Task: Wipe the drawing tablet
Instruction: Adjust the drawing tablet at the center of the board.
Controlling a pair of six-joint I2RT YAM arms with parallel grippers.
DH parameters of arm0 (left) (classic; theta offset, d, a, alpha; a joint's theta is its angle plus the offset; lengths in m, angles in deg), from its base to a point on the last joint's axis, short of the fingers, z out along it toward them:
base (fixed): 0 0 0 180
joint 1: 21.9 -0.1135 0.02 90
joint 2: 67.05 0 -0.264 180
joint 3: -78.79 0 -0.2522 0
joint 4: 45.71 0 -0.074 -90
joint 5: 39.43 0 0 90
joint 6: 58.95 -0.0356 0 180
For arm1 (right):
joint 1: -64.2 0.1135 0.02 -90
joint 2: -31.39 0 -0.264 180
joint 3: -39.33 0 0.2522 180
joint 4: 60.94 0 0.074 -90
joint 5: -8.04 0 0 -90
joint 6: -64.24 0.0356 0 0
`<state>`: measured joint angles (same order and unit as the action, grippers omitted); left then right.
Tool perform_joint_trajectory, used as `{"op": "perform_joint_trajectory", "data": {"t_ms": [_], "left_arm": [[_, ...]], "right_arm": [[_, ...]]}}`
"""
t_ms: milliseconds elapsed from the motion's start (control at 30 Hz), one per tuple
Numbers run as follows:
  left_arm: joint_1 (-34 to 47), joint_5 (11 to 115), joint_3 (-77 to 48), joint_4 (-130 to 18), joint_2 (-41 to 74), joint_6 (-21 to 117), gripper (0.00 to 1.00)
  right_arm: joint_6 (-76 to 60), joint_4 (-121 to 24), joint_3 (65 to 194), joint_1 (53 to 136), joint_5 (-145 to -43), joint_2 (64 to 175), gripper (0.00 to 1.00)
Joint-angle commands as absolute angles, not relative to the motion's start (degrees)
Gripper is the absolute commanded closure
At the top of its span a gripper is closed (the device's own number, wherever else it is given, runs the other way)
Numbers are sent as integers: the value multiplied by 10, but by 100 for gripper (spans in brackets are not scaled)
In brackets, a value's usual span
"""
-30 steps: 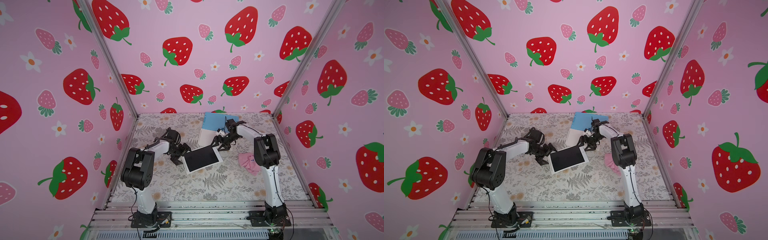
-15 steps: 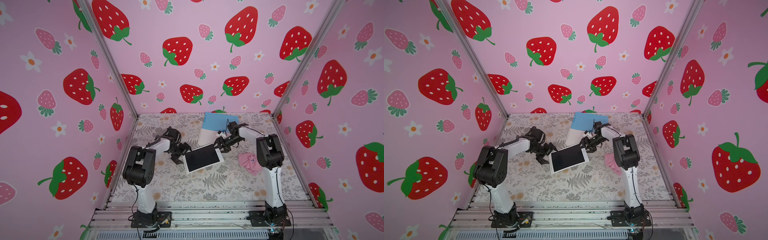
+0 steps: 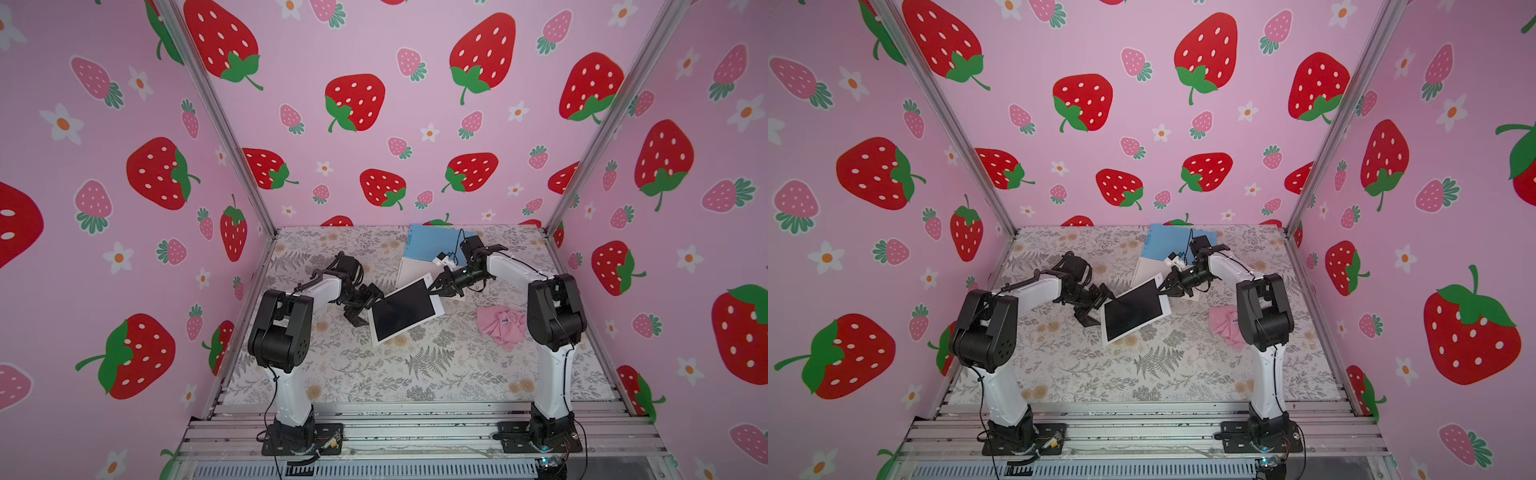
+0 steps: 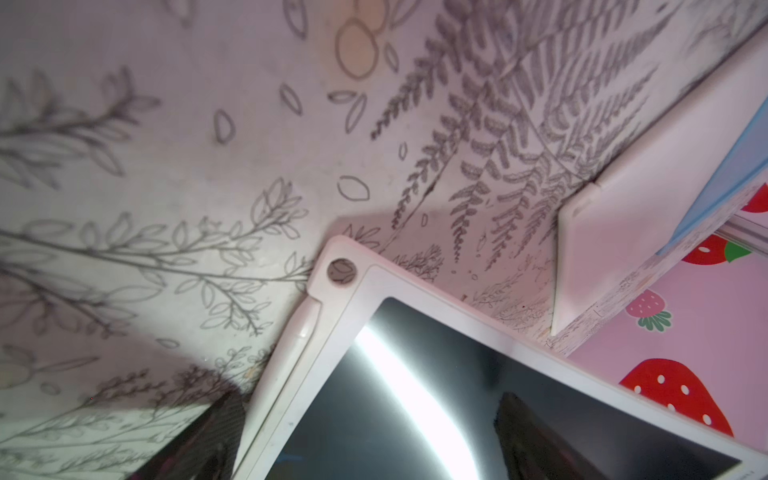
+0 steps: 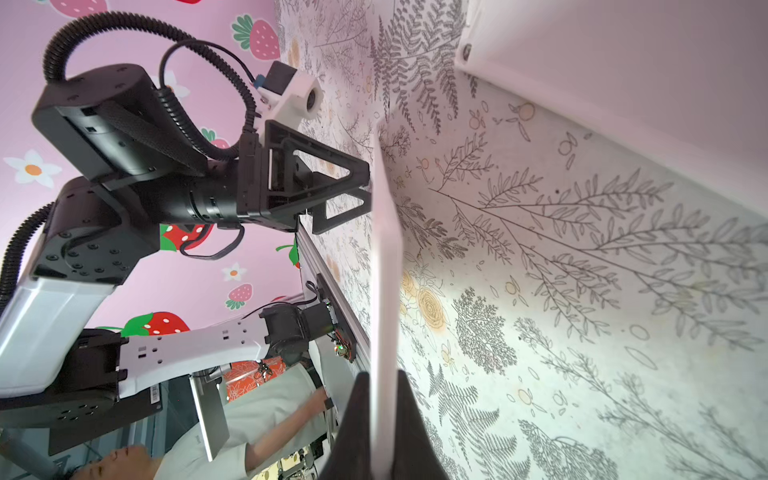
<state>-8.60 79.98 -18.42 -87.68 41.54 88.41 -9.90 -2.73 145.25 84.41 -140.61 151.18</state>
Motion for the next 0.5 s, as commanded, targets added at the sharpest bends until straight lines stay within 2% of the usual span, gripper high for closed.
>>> {"op": "perform_joint_trajectory", "data": {"t_ms": [0,33,333,467], "left_arm": [[-83,764,-173,-873,437,870,5],[-83,761,-168,-879,431,869,5],[-83,688,-69,-987,321,902,4],[-83,699,6,-1018,297,963,5]], "right_arm": [[-100,-36,1445,849,-1403,1476,97],[-101,-36,1445,849,-1396,1471,100],[-104,-65,1472,856,-1339,1400,100],[-161,-78,1495,888,-1226,1363,100]]}}
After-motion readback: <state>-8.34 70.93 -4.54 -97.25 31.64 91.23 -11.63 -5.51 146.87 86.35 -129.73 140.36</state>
